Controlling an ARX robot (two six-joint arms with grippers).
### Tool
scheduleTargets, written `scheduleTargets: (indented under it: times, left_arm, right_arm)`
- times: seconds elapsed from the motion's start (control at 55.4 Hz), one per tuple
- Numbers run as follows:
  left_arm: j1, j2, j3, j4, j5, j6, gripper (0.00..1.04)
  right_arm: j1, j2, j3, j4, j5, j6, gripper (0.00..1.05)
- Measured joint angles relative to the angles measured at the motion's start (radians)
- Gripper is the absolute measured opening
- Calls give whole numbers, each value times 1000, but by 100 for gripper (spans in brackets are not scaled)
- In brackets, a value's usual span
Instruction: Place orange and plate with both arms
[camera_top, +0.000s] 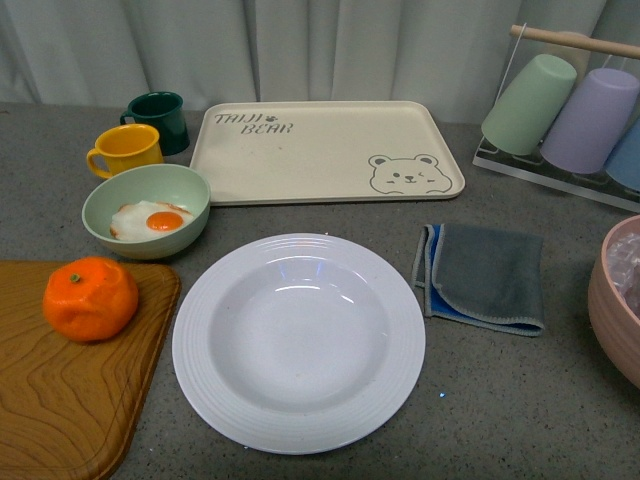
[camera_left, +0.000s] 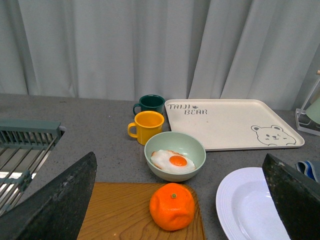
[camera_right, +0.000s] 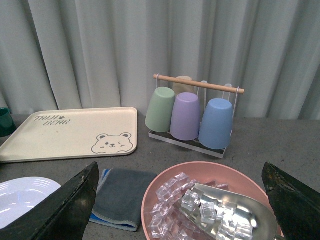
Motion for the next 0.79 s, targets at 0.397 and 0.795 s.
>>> scheduleTargets:
  times: [0.397,0.795]
  left_arm:
    - [0,0,0,0,0,0,98]
    - [0,0,0,0,0,0,98]
  right_arm:
    - [0,0,0,0,0,0,95]
    - [0,0,0,0,0,0,95]
